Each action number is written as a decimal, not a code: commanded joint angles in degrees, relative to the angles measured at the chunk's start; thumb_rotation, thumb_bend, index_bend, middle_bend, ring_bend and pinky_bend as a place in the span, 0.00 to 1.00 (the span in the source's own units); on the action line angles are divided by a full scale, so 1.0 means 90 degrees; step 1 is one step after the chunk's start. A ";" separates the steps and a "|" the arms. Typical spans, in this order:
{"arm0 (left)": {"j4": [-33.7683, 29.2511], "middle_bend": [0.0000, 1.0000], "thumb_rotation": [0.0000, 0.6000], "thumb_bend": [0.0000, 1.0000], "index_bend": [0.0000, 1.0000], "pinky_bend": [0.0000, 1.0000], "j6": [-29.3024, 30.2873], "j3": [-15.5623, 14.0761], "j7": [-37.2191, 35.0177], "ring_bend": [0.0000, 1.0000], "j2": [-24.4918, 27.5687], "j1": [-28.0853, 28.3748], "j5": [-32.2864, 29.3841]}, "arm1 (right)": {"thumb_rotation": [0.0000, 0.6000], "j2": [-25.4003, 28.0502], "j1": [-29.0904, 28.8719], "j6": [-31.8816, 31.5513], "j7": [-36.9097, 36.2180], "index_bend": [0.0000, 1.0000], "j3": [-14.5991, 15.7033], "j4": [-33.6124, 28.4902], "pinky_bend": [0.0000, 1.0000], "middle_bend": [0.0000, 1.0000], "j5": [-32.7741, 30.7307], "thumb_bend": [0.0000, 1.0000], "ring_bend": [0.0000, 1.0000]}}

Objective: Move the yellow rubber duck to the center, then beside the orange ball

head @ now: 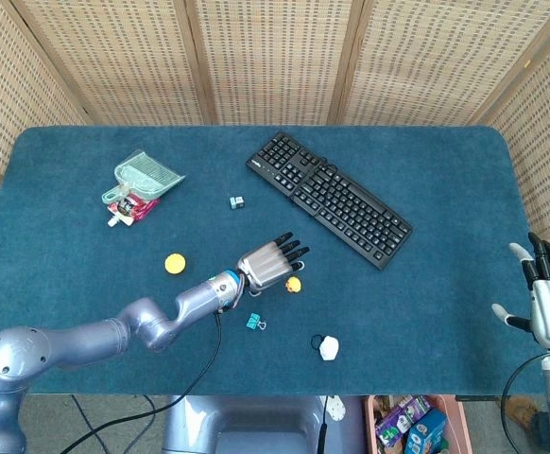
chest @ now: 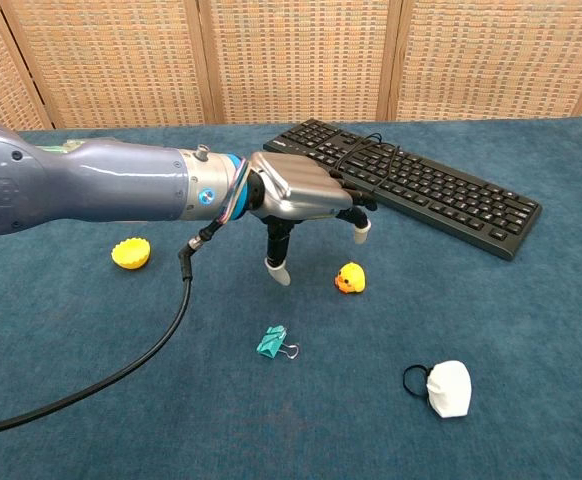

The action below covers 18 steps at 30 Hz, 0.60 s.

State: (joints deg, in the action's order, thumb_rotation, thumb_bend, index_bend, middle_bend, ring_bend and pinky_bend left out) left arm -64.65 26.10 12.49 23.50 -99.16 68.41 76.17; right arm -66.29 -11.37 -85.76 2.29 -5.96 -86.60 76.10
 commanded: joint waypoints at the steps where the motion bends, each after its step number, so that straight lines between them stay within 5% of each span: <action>1: 0.0164 0.00 1.00 0.14 0.25 0.00 0.0021 0.0006 0.0008 0.00 -0.0136 0.0104 -0.0123 | 1.00 0.0019 0.0026 -0.0006 -0.0007 0.00 -0.0029 -0.0018 0.00 0.00 0.0022 0.00 0.00; 18: 0.0899 0.00 1.00 0.20 0.38 0.00 0.0178 -0.0072 -0.0215 0.00 -0.0879 0.0471 -0.0270 | 1.00 0.0110 0.0159 -0.0023 -0.0156 0.00 -0.0202 -0.0047 0.00 0.00 0.0050 0.00 0.00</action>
State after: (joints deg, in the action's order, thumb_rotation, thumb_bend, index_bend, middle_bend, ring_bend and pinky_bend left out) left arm -56.85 27.60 11.93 21.66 -106.75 72.41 73.75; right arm -65.31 -9.94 -85.97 0.88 -7.78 -87.02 76.55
